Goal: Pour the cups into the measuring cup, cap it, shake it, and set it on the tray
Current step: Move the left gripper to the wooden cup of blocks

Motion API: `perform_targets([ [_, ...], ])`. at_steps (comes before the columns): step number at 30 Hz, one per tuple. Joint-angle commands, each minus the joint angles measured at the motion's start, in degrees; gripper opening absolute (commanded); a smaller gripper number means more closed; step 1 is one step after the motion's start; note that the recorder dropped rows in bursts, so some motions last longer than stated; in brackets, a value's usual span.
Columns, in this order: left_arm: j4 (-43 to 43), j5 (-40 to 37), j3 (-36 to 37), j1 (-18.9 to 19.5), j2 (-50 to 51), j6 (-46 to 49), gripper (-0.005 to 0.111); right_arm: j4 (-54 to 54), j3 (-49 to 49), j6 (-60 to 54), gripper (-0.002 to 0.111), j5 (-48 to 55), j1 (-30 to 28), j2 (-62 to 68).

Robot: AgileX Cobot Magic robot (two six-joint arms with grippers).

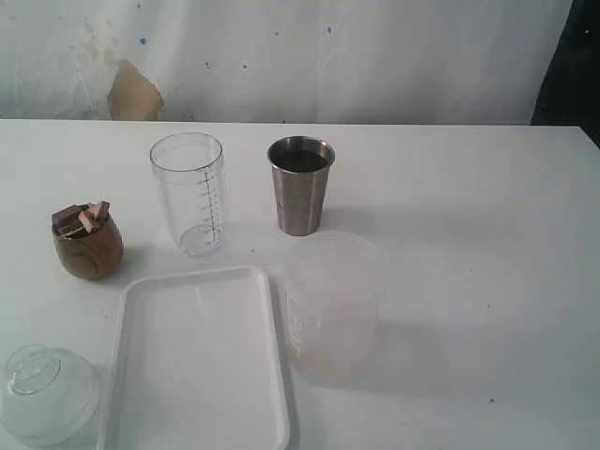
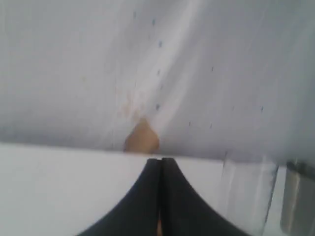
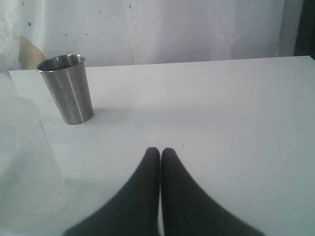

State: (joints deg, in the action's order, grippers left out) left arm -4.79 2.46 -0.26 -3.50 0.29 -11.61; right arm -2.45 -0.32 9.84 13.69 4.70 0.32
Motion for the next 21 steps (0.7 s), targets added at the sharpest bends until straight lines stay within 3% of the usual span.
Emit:
perform_targets([
  [1,-0.2,19.1,0.3,0.1,-0.3,-1.5,0.0,0.0,0.3,-0.1,0.0,0.0,0.4,-0.3],
  [4,-0.2,26.3,0.3,0.1,-0.3,-11.1,0.0,0.0,0.3,-0.1,0.0,0.0,0.4,-0.3],
  [7,-0.2,24.9,0.3,0.1,-0.3,-20.8,0.0,0.0,0.3,-0.1,0.0,0.0,0.4,-0.3],
  [10,8.4,28.5,-4.5,0.1,4.1,-14.0,0.0,0.0,0.3,-0.1,0.0,0.0,0.4,-0.3],
  [15,4.8,29.9,-20.3,0.1,20.8,-9.4,0.0,0.0,0.3,-0.1,0.0,0.0,0.4,-0.3],
  [18,-2.1,23.2,-26.9,0.1,33.0,-6.4,0.0,0.0,0.3,-0.1,0.0,0.1,0.4,-0.3],
  [21,-3.4,15.5,-26.8,0.1,45.0,-6.4,0.0,0.0,0.3,-0.1,0.0,0.1,0.4,-0.3],
])
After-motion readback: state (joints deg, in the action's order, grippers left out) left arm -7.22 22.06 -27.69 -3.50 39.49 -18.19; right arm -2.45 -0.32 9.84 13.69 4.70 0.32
